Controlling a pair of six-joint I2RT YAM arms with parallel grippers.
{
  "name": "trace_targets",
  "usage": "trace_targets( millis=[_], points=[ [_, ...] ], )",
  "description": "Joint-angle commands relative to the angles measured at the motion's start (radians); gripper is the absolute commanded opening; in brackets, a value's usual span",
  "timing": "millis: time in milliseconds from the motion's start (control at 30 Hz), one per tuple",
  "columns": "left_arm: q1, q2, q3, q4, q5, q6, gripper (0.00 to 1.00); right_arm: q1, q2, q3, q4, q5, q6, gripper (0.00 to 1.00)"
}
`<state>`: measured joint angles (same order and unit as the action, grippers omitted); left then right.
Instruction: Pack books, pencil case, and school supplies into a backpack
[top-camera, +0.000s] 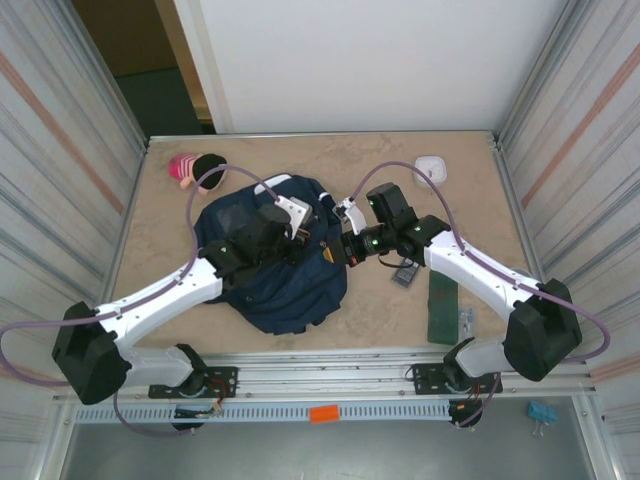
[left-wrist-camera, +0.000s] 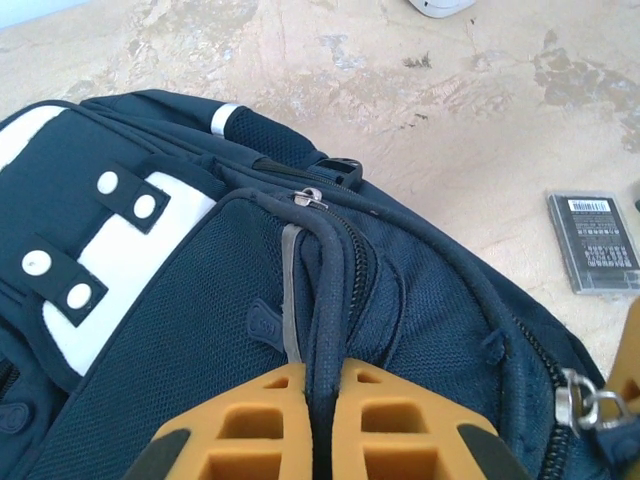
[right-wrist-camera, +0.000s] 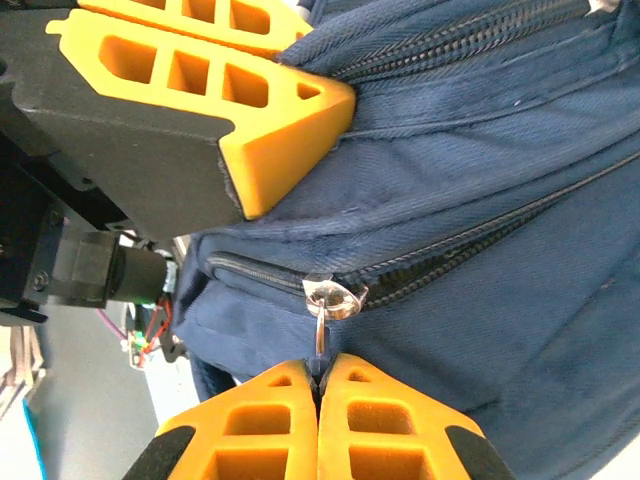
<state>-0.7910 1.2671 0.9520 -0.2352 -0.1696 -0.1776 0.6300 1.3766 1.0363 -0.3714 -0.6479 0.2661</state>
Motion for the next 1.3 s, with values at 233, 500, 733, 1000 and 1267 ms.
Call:
trace_targets(
  millis=[233, 500, 733, 1000, 1267],
  points=[
    [0.052, 0.082, 0.065, 0.158, -0.067, -0.126, 0.0, 0.098, -0.047, -0.022, 0.008, -0.007, 0.17, 0.0],
    [0.052, 0.082, 0.064, 0.237, 0.003, -0.172, 0.0, 0.165, -0.051, -0.13, 0.222, 0.03, 0.31, 0.0],
    [0.068, 0.019, 0.012, 0.305, 0.161, 0.039, 0.0, 0.103, -0.166, -0.176, 0.225, 0.093, 0.333, 0.5],
    [0.139, -0.045, -0.029, 0.331, 0.511, 0.25, 0.0, -0.06, -0.237, -0.297, 0.463, 0.081, 0.621, 0.68],
    [0.173, -0.042, -0.023, 0.324, 0.721, 0.331, 0.0, -0.006, -0.162, -0.279, 0.575, 0.134, 0.737, 0.71]
  ],
)
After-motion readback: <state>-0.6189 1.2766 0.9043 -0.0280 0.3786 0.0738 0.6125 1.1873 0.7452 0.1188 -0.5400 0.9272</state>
